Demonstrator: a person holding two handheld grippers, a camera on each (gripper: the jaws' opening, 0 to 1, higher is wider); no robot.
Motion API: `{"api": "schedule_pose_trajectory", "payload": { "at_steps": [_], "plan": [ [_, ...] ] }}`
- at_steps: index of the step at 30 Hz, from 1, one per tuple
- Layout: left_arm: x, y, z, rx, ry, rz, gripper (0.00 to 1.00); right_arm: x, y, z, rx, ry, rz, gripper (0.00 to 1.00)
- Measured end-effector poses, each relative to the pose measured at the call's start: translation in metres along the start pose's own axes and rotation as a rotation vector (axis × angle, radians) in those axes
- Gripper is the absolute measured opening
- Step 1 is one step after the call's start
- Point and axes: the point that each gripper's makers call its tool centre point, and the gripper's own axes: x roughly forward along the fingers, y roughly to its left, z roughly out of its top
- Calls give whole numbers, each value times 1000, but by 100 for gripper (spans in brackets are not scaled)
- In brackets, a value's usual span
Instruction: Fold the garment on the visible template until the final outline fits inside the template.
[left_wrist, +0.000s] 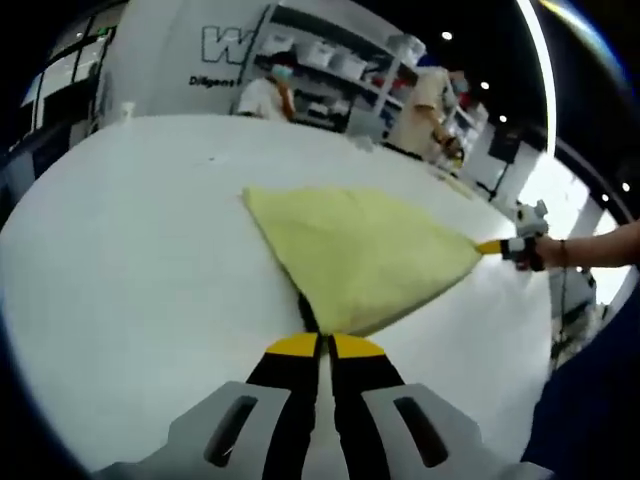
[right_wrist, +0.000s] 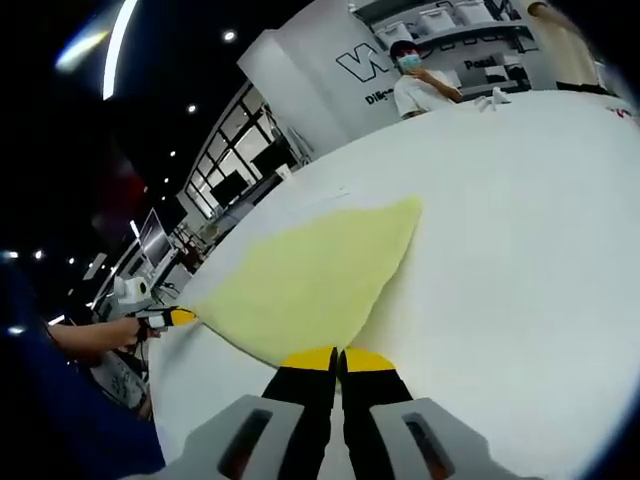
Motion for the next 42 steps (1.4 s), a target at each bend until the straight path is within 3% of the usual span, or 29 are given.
{"api": "schedule_pose_trajectory", "payload": {
  "at_steps": [4,11,17,25,28,32,37,42],
  "plan": [
    [-5,1,1,75,-1,1,0,-4,1,1,9,-6,11,0],
    [-12,-2,4,99,-22,-8,0,-13,13,0,12,-13,42,0],
    [-31,-14,3,138,-21,-37,0,-29,28,-13,30,-7,70,0],
    [-56,-30,-15,163,-27,-74,0,-49,43,-45,30,32,110,0],
    [-68,-39,-31,168,8,-98,0,-59,49,-61,35,46,114,0],
    [-76,-45,-39,155,10,-107,0,-67,56,-73,27,67,123,0],
    [-79,-41,-54,140,43,-106,0,-69,57,-88,-8,105,103,0],
    [-75,-36,-57,132,58,-102,0,-67,50,-92,-46,120,61,0]
  ]
}}
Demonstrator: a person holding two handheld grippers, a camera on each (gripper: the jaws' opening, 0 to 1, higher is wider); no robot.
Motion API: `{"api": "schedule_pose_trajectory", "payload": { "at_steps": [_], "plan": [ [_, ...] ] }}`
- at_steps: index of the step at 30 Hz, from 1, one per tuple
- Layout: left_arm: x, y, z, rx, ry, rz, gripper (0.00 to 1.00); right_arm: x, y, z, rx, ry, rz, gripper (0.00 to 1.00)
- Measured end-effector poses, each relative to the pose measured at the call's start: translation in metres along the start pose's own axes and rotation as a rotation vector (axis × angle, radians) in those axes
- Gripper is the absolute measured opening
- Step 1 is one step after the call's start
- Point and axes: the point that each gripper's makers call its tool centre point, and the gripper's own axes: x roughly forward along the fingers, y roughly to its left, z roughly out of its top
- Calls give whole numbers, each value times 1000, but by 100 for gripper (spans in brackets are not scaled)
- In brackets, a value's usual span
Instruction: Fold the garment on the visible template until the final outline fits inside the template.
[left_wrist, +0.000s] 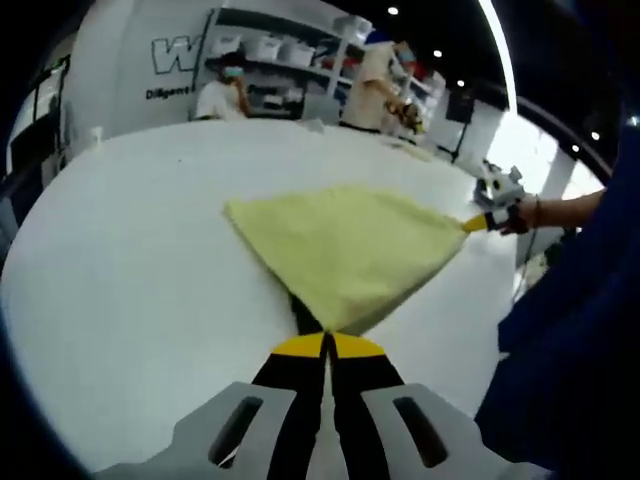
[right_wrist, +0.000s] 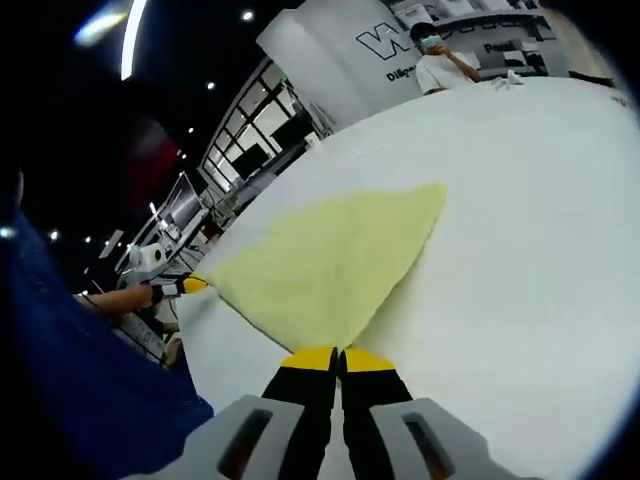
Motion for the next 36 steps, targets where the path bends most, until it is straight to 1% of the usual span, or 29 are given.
{"api": "schedule_pose_trajectory", "payload": {
  "at_steps": [4,10,13,15,17,19,20,22,26,29,33,36],
  "plan": [
    [-1,2,-1,-2,6,3,0,0,5,1,-4,-2,-10,0],
    [0,4,-2,-2,14,6,0,-1,3,0,-12,2,-30,0],
    [0,1,-1,3,19,3,0,-1,2,1,-11,-3,-33,0],
    [-2,0,4,2,9,3,0,-3,0,3,-8,-11,-33,0],
    [-4,-2,12,19,-6,9,0,-5,2,9,4,-28,-27,0],
    [-5,-2,17,25,-11,10,0,-6,5,13,8,-40,-21,0],
    [0,3,16,49,-14,14,0,-7,7,16,9,-40,-22,0],
    [-2,4,16,77,5,16,0,-7,7,15,12,-31,-17,0],
    [-4,4,20,99,3,17,0,-7,9,16,20,-38,-14,0],
    [-5,5,17,114,16,20,0,-7,7,15,26,-39,-4,0],
    [-3,-1,4,130,55,3,0,-4,8,13,30,-37,1,0],
    [-2,-6,-5,127,67,3,0,-3,10,14,32,-37,2,0]
  ]
}}
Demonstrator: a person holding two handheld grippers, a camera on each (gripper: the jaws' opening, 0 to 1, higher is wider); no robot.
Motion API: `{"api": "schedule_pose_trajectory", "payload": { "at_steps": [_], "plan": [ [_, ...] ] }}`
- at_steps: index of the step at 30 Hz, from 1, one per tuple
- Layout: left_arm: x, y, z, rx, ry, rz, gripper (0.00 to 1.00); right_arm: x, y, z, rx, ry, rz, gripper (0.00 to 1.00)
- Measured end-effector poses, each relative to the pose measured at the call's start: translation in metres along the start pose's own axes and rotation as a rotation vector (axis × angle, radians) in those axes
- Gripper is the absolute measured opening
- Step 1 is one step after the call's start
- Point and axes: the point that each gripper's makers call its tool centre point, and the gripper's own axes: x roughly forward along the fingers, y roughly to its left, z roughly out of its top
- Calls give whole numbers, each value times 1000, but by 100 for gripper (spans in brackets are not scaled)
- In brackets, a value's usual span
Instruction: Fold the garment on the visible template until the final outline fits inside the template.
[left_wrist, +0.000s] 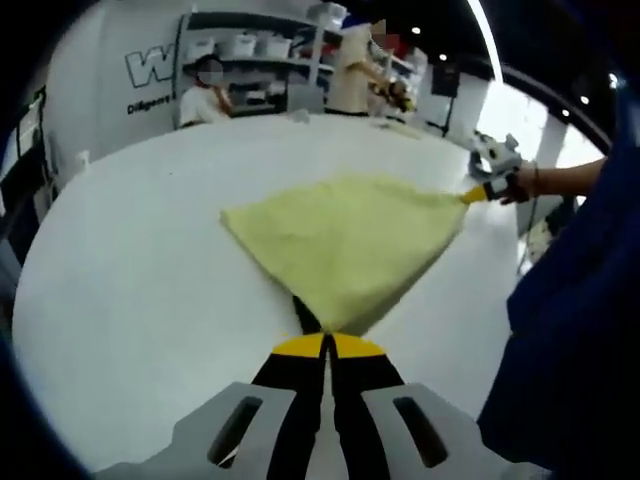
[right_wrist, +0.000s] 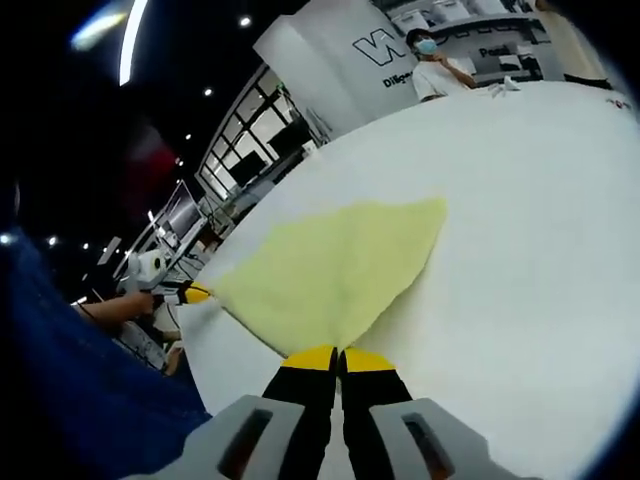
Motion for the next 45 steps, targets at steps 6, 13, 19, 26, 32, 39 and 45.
{"api": "schedule_pose_trajectory", "payload": {
  "at_steps": [6,13,19,26,32,39,45],
  "plan": [
    [0,-9,-13,-22,22,-7,0,1,2,1,-2,2,3,0],
    [4,2,-19,-60,23,64,13,3,1,3,1,0,8,0],
    [15,2,-14,-78,15,117,13,1,-2,3,7,-5,8,0],
    [24,9,-11,-82,21,152,11,0,-3,3,13,-10,8,0],
    [23,13,-10,-67,12,177,4,0,-4,3,15,-9,9,0],
    [19,16,-5,2,10,184,0,2,-2,3,15,-5,12,0],
    [15,18,3,135,34,171,0,1,6,4,14,-4,12,0]
  ]
}}
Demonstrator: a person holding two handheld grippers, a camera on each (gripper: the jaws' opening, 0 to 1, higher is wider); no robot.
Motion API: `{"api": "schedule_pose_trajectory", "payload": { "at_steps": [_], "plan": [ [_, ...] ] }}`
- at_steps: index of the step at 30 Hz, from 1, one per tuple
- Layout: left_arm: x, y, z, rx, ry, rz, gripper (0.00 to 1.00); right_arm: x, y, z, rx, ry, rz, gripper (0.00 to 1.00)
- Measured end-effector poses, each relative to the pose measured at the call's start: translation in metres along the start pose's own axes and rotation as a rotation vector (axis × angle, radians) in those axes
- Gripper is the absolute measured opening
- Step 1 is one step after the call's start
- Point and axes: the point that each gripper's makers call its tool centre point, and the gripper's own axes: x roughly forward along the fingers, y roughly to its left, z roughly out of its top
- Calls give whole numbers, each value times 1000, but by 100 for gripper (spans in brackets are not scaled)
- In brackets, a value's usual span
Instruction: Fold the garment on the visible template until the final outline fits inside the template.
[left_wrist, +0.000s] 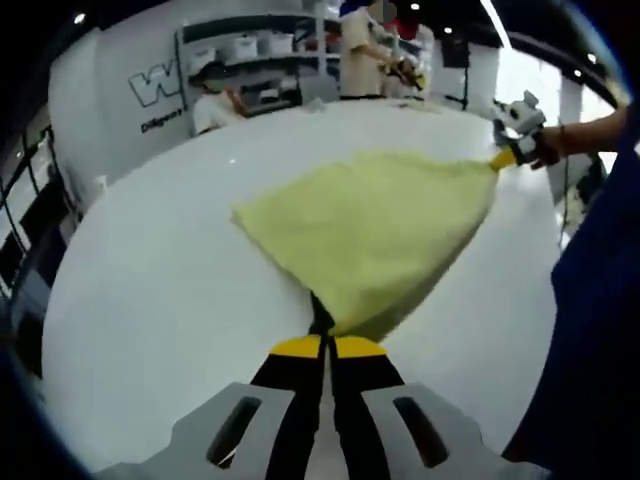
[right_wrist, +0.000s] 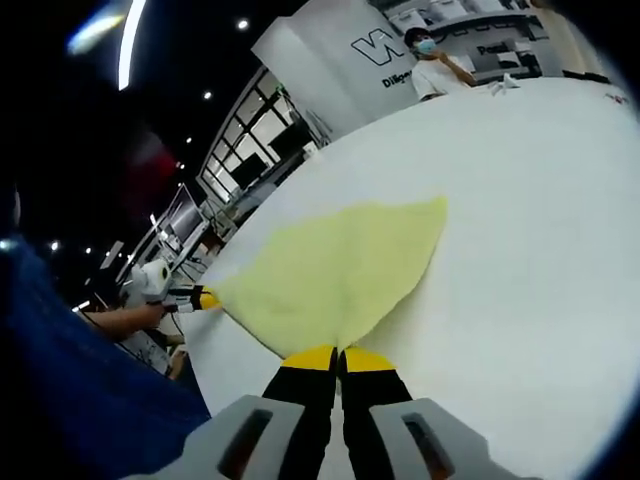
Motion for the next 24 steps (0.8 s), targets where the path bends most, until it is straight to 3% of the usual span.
{"api": "schedule_pose_trajectory", "payload": {
  "at_steps": [5,10,16,19,24],
  "plan": [
    [0,2,-1,110,28,-19,0,0,0,-1,-1,6,0,0],
    [-7,2,-9,146,48,-24,0,0,-1,0,-8,8,-1,0],
    [-19,13,-22,102,58,-4,0,-1,0,-1,-22,10,-11,0],
    [-23,11,-18,61,30,-9,0,-2,2,-3,-20,13,-13,0],
    [-13,2,-17,24,3,-49,0,-1,0,0,-13,-1,-11,0]
  ]
}}
